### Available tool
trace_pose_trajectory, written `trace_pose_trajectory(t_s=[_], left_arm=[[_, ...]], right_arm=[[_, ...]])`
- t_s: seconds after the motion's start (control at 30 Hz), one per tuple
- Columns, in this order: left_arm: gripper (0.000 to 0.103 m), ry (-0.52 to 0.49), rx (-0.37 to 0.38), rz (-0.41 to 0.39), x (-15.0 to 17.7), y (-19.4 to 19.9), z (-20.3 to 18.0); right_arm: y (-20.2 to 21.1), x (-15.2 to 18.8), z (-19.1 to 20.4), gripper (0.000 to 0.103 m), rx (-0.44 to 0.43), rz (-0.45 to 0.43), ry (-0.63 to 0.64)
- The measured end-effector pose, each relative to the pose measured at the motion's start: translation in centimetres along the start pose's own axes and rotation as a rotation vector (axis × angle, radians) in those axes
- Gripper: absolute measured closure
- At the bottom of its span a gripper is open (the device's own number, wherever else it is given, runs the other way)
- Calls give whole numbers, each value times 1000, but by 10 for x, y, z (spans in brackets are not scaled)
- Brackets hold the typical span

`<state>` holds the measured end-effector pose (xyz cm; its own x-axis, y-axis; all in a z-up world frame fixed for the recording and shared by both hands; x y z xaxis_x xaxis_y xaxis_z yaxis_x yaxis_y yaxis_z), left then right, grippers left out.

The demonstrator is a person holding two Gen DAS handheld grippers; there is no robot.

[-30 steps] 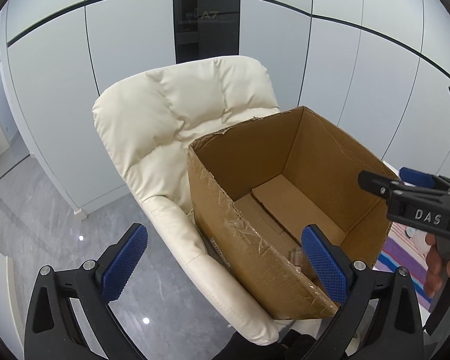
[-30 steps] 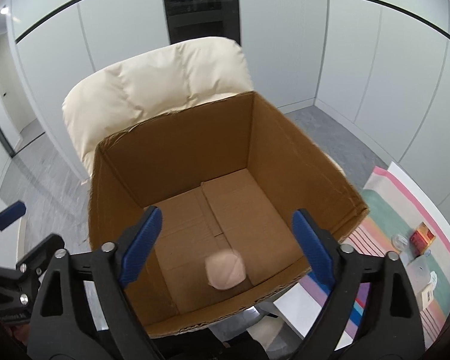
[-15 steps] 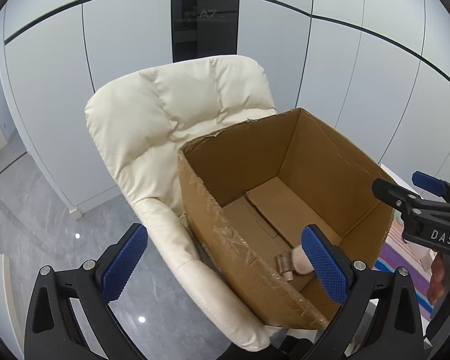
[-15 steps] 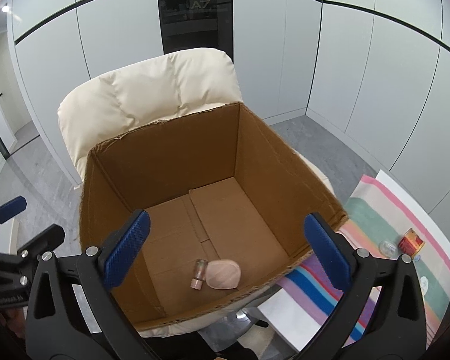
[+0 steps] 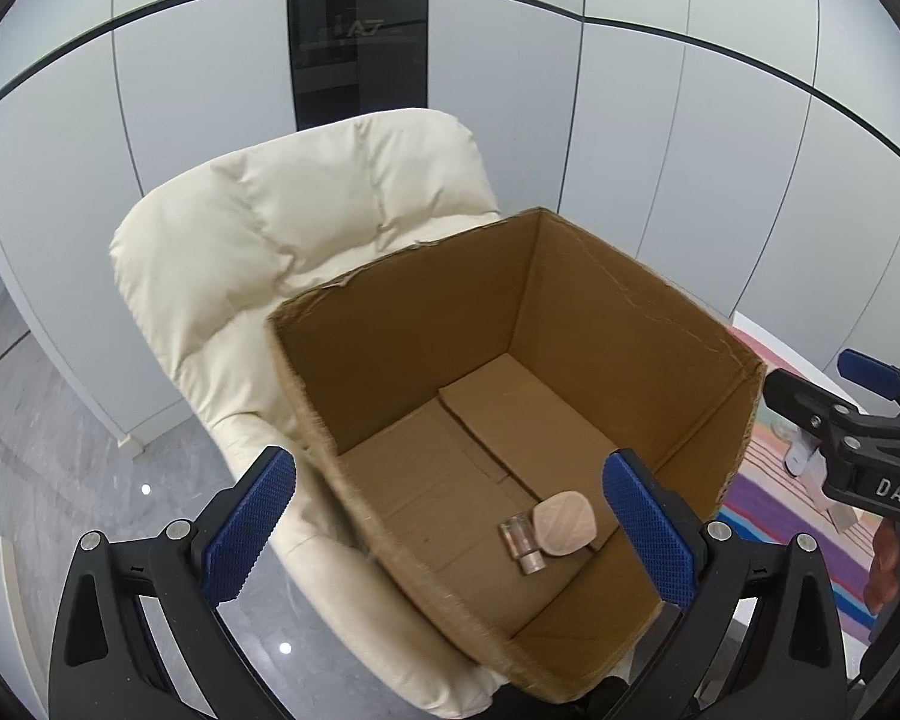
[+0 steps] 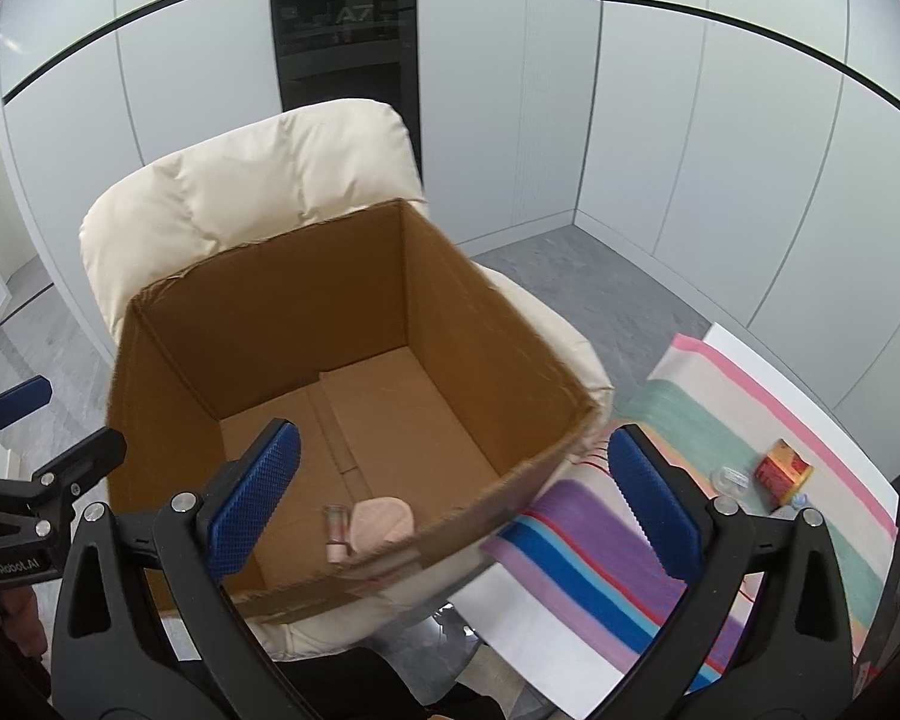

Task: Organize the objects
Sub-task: 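Open both tools to drop the bottle and puff into the box, then move both tools back over the table toward the remaining objects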

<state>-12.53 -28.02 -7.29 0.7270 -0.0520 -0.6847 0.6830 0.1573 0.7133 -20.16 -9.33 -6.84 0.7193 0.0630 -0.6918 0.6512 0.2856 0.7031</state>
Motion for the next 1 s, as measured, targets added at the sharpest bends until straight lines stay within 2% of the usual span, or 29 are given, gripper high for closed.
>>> trace_pose_trajectory(t_s=[0.27, 1.0], left_arm=[[0, -23, 33, -7, -15, -6, -35], [0, -160, 149, -44, -48, -9, -150]], right_arm=[[6, 2, -41, 0, 4, 20, -67], [43, 10, -150, 0, 131, -22, -143]])
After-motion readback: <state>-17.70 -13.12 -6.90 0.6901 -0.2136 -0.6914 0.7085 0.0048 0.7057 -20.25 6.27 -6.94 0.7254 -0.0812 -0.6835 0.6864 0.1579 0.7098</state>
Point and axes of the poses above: each gripper's, at about its wrist camera, not at the fingertips, and y roughly against the way its jaws point, z to its left, x to its underside, the point moved 9 cm from there along -y, roughly the way its jaws point, and after that the axes turned 14 degrees about -y, right-handed, at the moved point
